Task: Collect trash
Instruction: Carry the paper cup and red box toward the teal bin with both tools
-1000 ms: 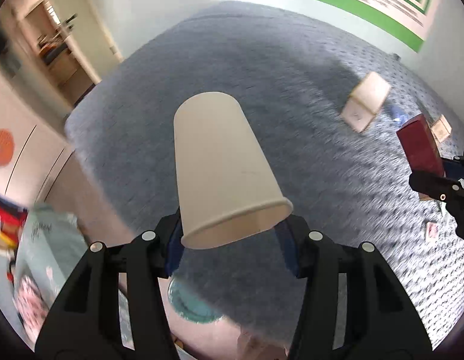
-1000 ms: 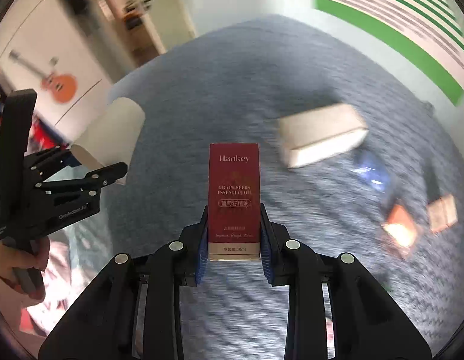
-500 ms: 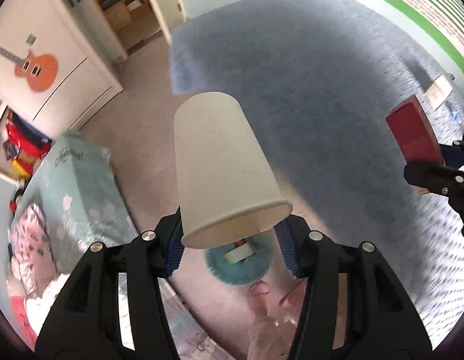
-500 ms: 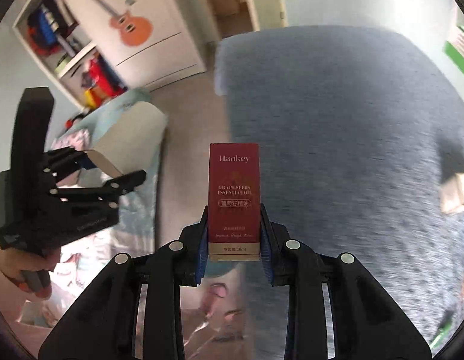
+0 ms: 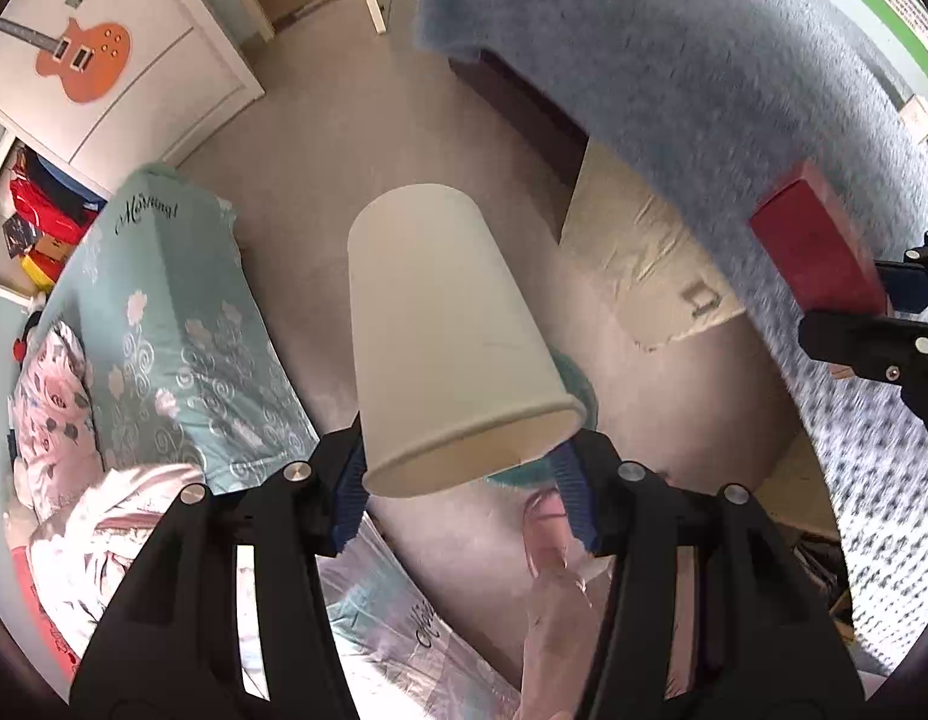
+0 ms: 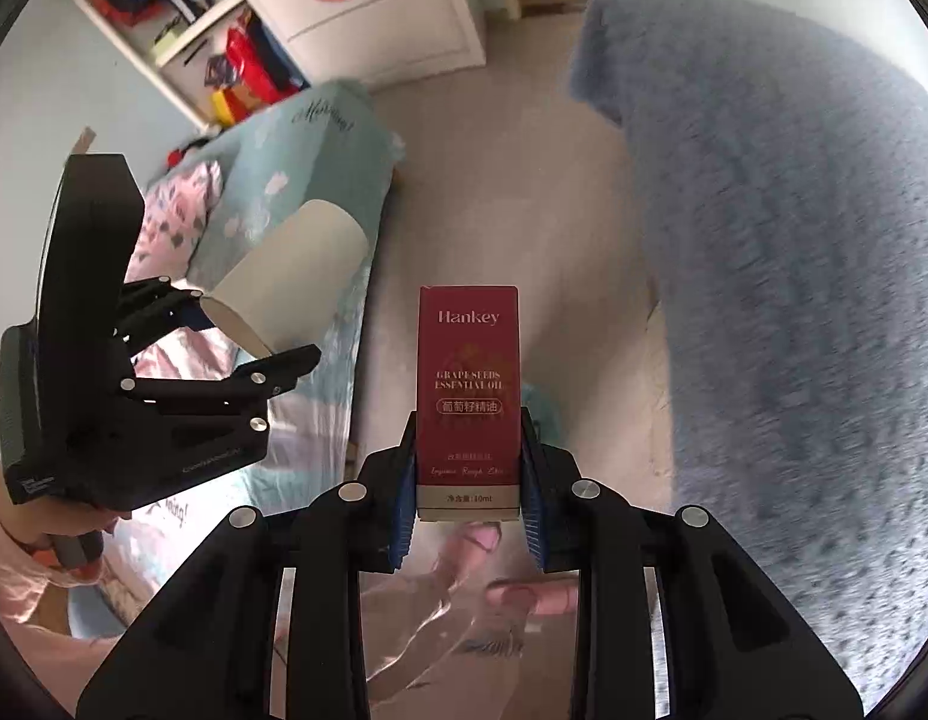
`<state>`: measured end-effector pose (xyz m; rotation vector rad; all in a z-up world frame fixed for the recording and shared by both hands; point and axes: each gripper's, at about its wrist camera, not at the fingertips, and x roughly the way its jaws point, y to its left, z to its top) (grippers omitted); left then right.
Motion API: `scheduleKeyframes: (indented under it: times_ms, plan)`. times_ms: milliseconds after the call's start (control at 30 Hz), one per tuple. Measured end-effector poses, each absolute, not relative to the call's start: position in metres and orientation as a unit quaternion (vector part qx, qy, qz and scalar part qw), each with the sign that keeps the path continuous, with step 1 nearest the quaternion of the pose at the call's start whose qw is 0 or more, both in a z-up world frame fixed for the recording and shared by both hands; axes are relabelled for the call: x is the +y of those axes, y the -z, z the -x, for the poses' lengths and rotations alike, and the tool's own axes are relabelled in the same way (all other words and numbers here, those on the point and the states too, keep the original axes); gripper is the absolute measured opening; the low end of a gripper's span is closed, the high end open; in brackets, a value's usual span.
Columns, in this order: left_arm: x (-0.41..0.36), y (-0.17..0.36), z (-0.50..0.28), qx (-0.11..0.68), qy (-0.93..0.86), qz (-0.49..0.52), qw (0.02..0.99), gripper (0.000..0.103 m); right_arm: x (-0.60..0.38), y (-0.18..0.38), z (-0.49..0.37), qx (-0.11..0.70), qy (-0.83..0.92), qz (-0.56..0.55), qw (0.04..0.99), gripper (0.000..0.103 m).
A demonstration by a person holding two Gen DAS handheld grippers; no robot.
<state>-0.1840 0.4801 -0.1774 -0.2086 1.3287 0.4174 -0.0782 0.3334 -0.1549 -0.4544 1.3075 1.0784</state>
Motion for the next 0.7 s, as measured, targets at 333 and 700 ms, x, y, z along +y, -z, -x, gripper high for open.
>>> scheduleKeyframes:
  times_ms: [333, 700]
  plan:
    - [0.474, 0.218, 0.207, 0.638, -0.174, 0.104, 0.743, 0.050, 0.356, 0.200, 0.107, 0.602, -0.462, 0.218, 0.613, 0.030]
    - [0.476, 0.283, 0.210, 0.672, -0.145, 0.124, 0.716, 0.050, 0.364, 0.269, 0.117, 0.642, -0.440, 0.238, 0.581, 0.030]
